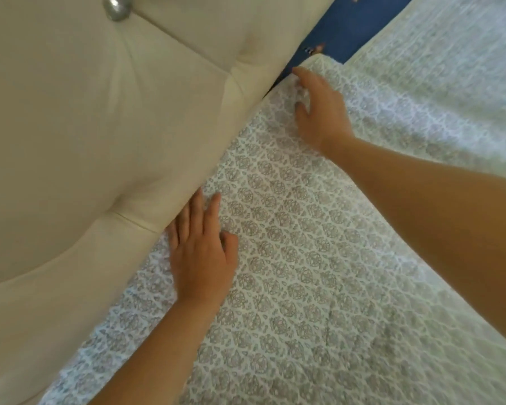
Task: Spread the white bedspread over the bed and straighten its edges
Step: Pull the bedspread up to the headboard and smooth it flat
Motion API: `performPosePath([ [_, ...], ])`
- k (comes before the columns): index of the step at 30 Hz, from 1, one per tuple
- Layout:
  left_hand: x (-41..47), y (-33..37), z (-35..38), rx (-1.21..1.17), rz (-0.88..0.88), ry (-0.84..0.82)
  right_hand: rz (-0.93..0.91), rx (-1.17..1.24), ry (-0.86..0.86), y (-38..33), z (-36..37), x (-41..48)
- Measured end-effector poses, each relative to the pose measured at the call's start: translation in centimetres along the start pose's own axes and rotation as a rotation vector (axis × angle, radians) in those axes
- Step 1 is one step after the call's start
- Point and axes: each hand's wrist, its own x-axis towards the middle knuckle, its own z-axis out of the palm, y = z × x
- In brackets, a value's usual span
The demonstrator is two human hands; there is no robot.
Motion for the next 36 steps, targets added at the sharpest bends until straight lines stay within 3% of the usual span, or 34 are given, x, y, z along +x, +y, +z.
performPosePath([
  [3, 4.0, 3.6, -0.2, -0.056, 0.218, -0.092, 0.077, -0.080, 0.423, 2.4, -3.3, 1.7],
  [5, 7.1, 6.3, 0.4, -0.084, 0.365, -0.176, 0.202, -0.060, 0.440, 4.0, -5.0, 3.1],
  [10, 13.8, 9.6, 3.0, 0.025, 0.443, -0.251, 0.479, 0.015, 0.051, 7.5, -4.7, 4.1],
  [12, 14.7, 9.1, 3.6, 0.134, 0.473, -0.172, 0.537, 0.013, -0.015, 8.2, -4.0, 4.5],
  [16, 14.6, 9.3, 4.0, 0.105, 0.434, -0.080, 0.635, 0.034, -0.078, 8.8, -4.6, 7.2],
  [20, 14.6, 9.1, 4.0, 0.111, 0.425, -0.081, 0.694, -0.067, -0.337, 8.5, -4.6, 10.8],
  [23, 14.7, 9.2, 4.1, 0.122, 0.426, -0.091, 0.938, 0.193, -0.544, 8.6, -4.5, 13.7],
  [25, 14.7, 9.2, 4.1, 0.126, 0.414, -0.081, 0.958, 0.328, -0.477, 8.9, -4.2, 14.3],
  [28, 14.6, 9.0, 4.4, 0.121, 0.409, -0.041, 0.817, 0.461, -0.215, 9.2, -3.4, 15.0],
  [32, 14.5, 8.9, 4.7, 0.116, 0.422, -0.023, 0.811, 0.962, -0.008, 8.5, -3.3, 17.7],
  [36, 13.9, 8.4, 5.2, 0.143, 0.399, -0.017, 0.610, 0.915, 0.023, 8.0, -0.1, 17.5],
])
